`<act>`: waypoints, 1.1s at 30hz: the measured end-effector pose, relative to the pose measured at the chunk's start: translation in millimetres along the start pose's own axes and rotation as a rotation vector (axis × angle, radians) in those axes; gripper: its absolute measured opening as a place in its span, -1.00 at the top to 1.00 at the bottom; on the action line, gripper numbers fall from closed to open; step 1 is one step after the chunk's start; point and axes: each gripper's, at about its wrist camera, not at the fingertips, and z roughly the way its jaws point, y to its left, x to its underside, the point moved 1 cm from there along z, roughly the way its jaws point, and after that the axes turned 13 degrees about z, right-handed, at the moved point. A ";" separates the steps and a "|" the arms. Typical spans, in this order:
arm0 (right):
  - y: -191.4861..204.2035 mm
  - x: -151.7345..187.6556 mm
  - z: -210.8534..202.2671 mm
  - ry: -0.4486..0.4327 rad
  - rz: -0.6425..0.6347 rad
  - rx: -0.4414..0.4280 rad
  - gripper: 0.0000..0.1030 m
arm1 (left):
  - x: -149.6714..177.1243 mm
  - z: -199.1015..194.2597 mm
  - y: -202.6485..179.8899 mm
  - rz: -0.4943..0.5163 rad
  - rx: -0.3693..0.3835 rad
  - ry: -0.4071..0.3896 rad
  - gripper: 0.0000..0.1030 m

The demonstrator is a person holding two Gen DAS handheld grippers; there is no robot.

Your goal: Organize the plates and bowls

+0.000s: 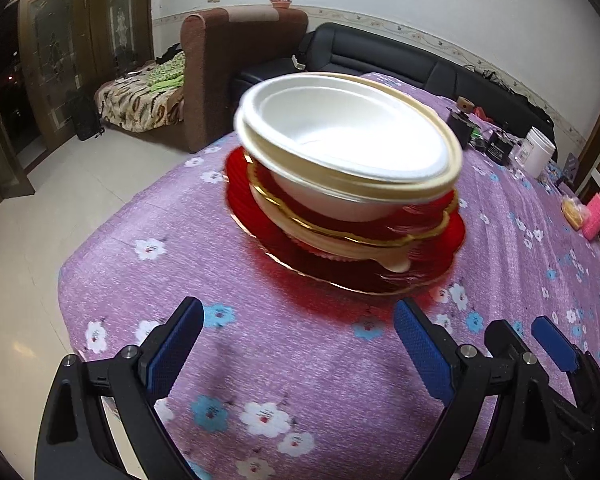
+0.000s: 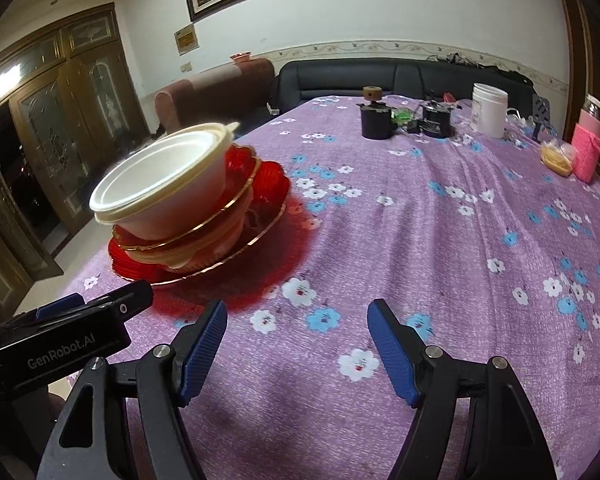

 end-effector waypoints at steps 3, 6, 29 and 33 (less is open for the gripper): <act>6.8 -0.6 3.4 0.001 -0.012 0.002 -0.50 | 0.4 -4.6 9.3 -0.008 -0.042 -0.032 -0.86; 12.5 -0.1 6.7 0.004 -0.022 0.005 -0.50 | 1.2 -10.2 19.5 -0.028 -0.078 -0.064 -0.86; 30.1 5.0 11.8 0.023 -0.062 0.002 -0.54 | 0.0 -8.0 28.4 -0.039 -0.083 -0.077 -0.86; 29.0 5.5 11.1 0.022 -0.062 -0.001 -0.55 | 0.5 -8.5 28.6 -0.034 -0.081 -0.075 -0.86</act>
